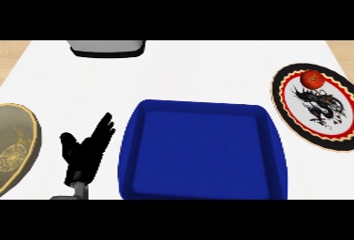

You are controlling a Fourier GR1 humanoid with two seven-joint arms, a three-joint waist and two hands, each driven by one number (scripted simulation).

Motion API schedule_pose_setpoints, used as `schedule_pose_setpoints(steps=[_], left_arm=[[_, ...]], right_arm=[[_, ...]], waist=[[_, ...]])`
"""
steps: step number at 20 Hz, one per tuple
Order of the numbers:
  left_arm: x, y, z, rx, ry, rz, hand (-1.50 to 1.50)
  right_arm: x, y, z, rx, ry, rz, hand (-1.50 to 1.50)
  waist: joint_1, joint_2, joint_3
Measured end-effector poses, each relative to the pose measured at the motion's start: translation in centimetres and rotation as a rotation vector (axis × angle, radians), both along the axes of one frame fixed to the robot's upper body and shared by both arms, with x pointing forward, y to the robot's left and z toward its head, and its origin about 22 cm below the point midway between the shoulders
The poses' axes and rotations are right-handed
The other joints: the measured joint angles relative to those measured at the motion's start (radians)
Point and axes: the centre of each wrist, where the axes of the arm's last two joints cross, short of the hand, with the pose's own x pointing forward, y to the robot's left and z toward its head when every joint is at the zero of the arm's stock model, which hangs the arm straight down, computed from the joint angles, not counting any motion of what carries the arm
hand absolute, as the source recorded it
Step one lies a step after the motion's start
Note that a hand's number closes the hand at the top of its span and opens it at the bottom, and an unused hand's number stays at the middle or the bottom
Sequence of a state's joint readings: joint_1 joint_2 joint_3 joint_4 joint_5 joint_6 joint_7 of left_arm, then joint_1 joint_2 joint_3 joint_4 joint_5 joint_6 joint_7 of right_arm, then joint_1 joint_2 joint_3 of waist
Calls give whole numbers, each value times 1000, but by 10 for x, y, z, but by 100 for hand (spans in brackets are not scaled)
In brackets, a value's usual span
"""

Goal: Pick the tomato from the tray and place it in the plate

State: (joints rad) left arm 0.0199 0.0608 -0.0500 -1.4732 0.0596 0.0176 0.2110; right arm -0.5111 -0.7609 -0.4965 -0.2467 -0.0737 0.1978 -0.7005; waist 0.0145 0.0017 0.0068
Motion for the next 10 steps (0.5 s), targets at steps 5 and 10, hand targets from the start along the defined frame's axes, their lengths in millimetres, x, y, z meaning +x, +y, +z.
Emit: schedule_pose_setpoints(steps=[5, 10], left_arm=[[2, -1, 0, 3, 13, 6, 0], [-2, 2, 0, 9, 5, 12, 0]], right_arm=[[-35, -19, -8, -33, 39, 65, -150], [-64, -26, -20, -84, 95, 81, -150]], waist=[[-4, -3, 0], [-10, -5, -2]])
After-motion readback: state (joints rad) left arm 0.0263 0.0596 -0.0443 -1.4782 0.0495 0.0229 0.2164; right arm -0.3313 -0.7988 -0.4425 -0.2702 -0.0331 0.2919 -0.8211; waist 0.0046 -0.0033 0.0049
